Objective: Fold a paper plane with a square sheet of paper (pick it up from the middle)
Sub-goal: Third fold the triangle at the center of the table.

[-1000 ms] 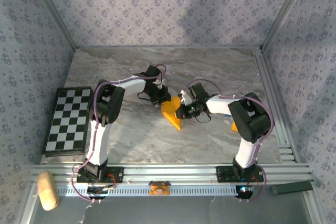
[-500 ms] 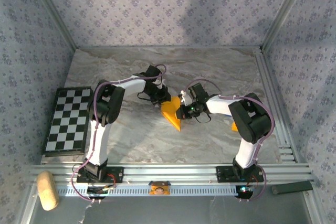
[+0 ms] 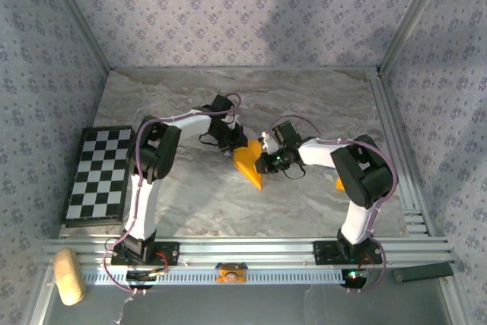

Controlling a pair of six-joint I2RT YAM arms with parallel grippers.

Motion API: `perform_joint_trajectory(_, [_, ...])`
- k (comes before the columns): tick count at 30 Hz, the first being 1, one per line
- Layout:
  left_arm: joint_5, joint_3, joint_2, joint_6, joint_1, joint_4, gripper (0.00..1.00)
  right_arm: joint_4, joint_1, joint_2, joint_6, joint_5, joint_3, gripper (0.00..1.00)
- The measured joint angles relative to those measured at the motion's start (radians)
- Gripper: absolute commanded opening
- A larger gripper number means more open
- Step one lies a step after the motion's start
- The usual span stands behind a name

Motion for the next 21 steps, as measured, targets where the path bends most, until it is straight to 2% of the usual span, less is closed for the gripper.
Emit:
perform_joint_trajectory(16, [0.000, 0.003, 0.000, 0.005, 0.000, -0.006, 0.11, 0.000, 0.003, 0.001, -0.003, 0.000, 0.000, 0.03])
perform_joint_trajectory(21, [0.000, 0.010, 0.000, 0.016, 0.000, -0.015, 0.13, 0.000, 0.004, 0.001, -0.006, 0.003, 0.000, 0.03])
